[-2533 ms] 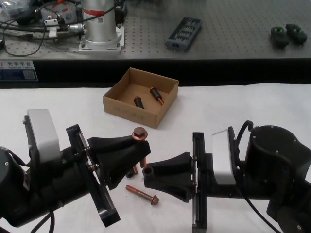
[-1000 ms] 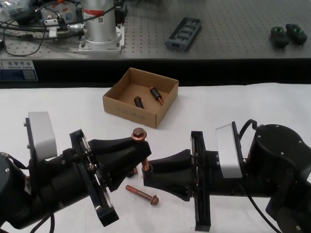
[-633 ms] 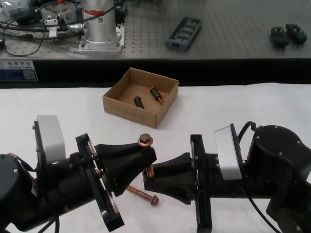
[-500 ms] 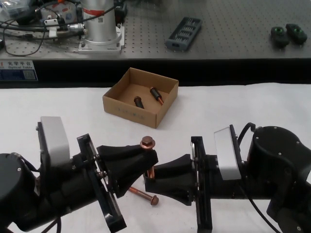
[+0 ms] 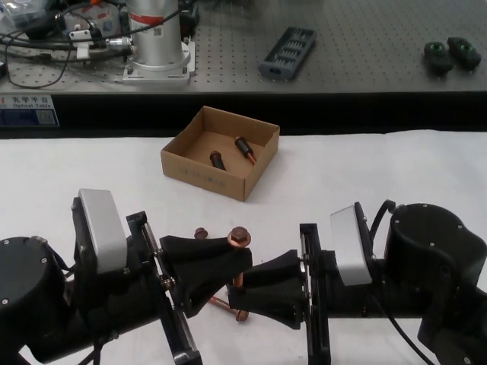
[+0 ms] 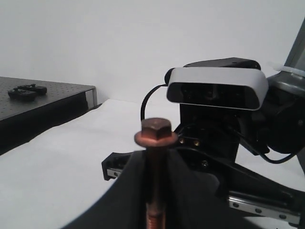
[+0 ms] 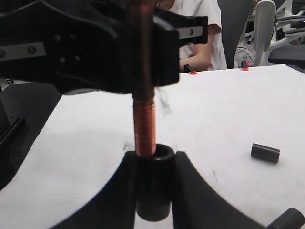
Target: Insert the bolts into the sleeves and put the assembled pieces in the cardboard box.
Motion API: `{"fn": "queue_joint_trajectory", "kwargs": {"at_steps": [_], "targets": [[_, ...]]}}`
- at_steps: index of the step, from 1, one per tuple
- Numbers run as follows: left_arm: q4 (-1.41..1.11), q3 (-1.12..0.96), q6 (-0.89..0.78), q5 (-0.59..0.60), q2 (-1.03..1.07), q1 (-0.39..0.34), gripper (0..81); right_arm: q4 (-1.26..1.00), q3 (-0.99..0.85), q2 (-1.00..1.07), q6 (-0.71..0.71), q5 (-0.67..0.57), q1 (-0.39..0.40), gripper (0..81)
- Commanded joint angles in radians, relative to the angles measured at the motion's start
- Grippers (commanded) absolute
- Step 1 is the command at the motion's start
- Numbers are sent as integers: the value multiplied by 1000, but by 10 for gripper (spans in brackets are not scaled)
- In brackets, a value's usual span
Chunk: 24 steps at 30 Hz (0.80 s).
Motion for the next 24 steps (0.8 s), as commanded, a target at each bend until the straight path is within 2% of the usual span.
{"fn": "queue_joint_trajectory", "kwargs": {"at_steps": [1, 9, 17, 24], "targets": [[61, 10, 13, 8, 12, -3, 6, -92, -15, -21, 14, -26, -6, 64], [-164, 13, -137, 20, 12, -3, 6, -92, -15, -21, 14, -30, -6, 64], [-309, 52, -143, -35, 12, -3, 6, -92, -15, -21, 14, -49, -6, 64], [-311, 57, -152, -41, 10, -3, 6, -92, -15, -21, 14, -74, -6, 64]]}}
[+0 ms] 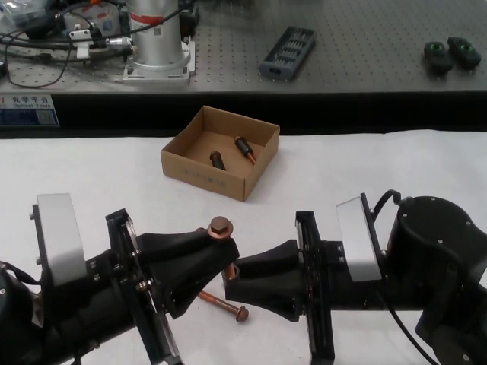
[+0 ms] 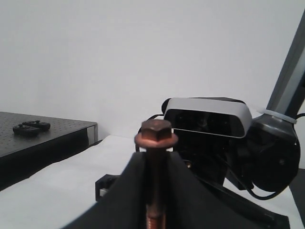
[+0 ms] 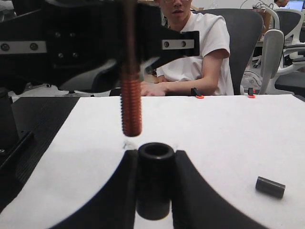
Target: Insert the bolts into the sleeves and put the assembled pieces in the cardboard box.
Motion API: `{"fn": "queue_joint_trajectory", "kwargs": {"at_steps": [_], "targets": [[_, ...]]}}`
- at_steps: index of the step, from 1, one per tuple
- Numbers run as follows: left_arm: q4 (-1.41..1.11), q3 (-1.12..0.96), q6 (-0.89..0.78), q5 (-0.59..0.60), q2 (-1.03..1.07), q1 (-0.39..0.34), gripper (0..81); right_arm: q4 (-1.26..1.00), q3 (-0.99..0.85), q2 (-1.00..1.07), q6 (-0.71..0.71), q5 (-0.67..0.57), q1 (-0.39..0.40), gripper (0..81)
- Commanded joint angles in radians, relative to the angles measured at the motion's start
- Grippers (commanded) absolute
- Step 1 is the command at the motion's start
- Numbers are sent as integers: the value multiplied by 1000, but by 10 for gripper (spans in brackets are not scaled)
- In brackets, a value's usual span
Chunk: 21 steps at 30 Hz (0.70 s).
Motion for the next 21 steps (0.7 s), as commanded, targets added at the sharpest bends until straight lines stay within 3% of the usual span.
{"fn": "queue_joint_trajectory", "kwargs": {"at_steps": [1, 21], "targets": [[-27, -1, -18, -10, -2, -3, 6, -17, -10, -19, 1, -35, -6, 64], [61, -1, 1, -13, -2, -3, 6, -19, -10, -19, 1, -51, -6, 64]]}}
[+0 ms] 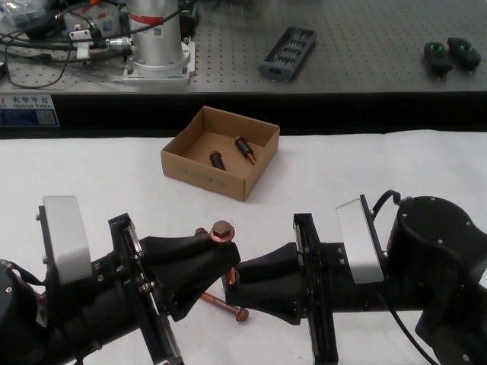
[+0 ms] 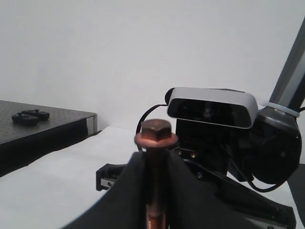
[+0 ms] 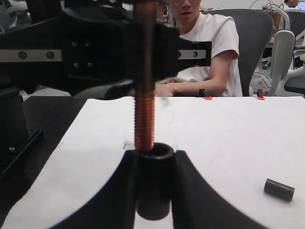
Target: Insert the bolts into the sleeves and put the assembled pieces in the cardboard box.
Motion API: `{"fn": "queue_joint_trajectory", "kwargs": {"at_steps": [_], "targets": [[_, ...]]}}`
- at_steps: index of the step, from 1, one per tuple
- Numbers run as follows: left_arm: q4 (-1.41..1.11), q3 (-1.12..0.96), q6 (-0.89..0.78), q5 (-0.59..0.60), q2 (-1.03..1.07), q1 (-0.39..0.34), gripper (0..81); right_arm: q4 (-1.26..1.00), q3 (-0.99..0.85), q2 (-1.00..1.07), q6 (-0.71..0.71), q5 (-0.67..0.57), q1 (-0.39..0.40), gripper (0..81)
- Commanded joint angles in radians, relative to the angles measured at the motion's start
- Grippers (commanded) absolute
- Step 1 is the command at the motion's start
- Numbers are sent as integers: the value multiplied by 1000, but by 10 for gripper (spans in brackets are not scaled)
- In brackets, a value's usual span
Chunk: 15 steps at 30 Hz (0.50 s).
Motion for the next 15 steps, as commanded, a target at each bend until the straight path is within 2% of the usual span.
{"fn": "queue_joint_trajectory", "kwargs": {"at_steps": [1, 15], "targets": [[26, -1, 8, -11, -2, -3, 6, -28, -10, -19, 1, -19, -6, 64], [83, -1, 14, -11, -2, -3, 6, -82, -10, -19, 1, -22, -6, 64]]}}
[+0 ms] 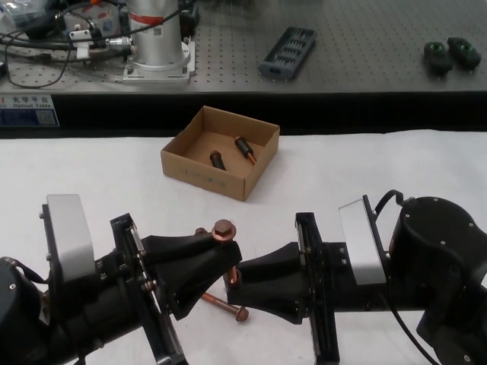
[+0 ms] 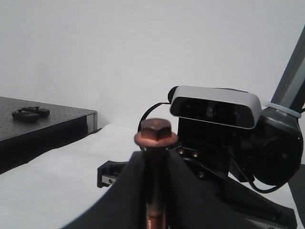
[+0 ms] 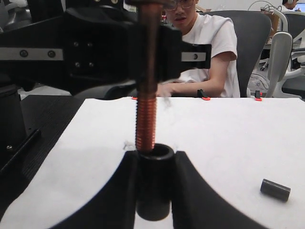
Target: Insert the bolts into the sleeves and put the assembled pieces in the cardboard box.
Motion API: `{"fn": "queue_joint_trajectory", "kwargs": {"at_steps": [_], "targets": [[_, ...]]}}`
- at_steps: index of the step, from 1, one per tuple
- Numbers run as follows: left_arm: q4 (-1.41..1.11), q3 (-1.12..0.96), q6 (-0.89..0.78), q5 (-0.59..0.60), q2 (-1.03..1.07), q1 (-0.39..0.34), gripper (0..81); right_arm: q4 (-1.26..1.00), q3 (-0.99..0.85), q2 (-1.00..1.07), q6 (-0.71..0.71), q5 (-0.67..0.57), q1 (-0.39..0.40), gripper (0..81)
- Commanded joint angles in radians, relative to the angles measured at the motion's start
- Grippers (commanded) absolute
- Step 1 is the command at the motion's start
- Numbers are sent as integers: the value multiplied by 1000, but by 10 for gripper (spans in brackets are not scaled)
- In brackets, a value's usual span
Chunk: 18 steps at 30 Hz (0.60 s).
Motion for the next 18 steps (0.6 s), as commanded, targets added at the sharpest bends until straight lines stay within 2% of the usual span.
{"fn": "queue_joint_trajectory", "kwargs": {"at_steps": [1, 10, 18], "targets": [[54, 2, 14, -6, 2, -1, 6, -62, -10, -19, 1, -22, -6, 64], [52, 2, 14, -6, 2, -1, 6, -62, -10, -19, 1, -22, -6, 64], [-95, 2, -28, 1, 2, -1, 6, -46, -10, -19, 1, -27, -6, 64]]}}
